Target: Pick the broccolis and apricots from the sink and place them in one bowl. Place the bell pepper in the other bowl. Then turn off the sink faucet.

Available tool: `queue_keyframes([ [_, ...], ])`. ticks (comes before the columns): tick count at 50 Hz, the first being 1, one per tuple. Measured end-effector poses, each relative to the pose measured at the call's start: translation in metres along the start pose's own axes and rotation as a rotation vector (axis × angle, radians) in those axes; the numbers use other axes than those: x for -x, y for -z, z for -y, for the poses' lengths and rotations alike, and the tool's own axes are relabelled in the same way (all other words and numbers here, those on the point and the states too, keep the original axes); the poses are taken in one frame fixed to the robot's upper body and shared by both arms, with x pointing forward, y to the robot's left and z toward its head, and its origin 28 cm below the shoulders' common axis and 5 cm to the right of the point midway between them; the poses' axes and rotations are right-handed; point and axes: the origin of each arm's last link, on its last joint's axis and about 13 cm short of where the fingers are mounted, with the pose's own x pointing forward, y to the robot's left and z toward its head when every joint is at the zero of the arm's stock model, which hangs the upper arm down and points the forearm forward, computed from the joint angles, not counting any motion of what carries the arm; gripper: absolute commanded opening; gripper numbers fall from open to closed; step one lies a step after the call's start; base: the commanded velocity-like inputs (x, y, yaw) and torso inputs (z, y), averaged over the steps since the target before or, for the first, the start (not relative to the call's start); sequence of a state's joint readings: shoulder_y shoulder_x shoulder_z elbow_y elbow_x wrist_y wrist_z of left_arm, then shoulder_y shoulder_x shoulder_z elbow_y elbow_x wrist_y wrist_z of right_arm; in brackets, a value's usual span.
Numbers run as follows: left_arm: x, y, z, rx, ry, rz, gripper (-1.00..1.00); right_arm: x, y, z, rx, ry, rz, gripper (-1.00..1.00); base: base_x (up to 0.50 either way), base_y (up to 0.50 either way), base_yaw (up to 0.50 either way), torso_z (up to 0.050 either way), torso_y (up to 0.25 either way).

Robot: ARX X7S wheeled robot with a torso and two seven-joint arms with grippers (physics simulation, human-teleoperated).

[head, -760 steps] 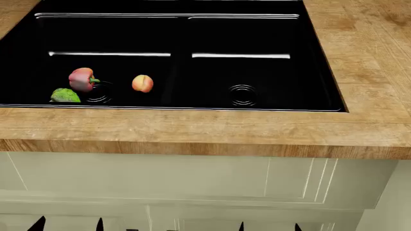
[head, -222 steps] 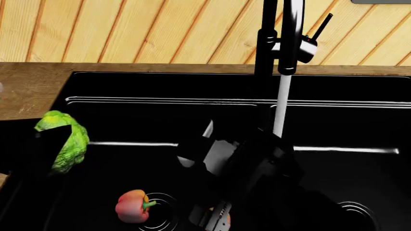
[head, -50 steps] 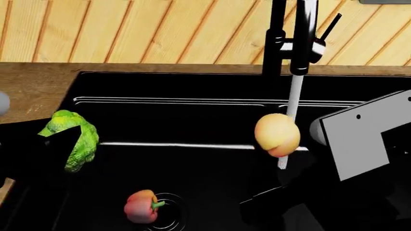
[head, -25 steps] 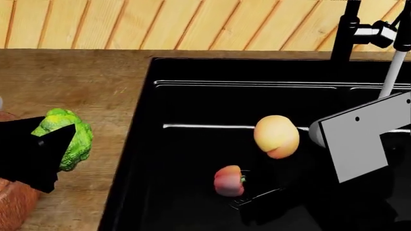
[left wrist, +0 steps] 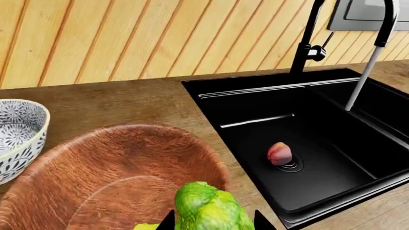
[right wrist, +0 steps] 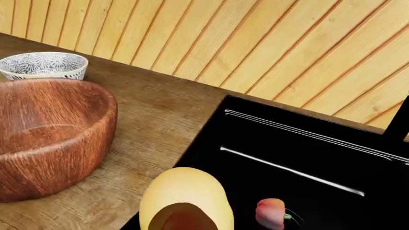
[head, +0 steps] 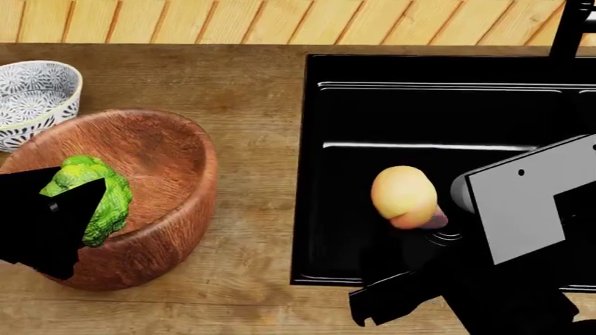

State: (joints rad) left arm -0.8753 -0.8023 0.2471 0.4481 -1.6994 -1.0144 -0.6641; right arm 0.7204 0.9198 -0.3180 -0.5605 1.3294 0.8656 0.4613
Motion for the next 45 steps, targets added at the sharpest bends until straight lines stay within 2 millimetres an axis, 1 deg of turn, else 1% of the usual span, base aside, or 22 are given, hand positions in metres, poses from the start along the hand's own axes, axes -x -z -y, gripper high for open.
queue_keyframes([
  [21,0.0020,-0.0015,-0.0013,0.001,-0.009,0.014,-1.00,-0.0001,-0.0011,0.0022,0.008,0.023,0.017,-1.00,0.17,0.47,0.00,0.000,0.000],
  [38,0.0036,-0.0031,-0.0013,-0.002,-0.020,0.027,-1.00,0.0066,-0.0071,0.0051,0.012,0.049,0.034,-1.00,0.19,0.08,0.00,0.000,0.000],
  [45,0.0037,-0.0022,-0.0009,0.001,-0.018,0.029,-1.00,0.0079,-0.0075,0.0063,0.017,0.062,0.035,-1.00,0.20,0.29,0.00,0.000,0.002],
])
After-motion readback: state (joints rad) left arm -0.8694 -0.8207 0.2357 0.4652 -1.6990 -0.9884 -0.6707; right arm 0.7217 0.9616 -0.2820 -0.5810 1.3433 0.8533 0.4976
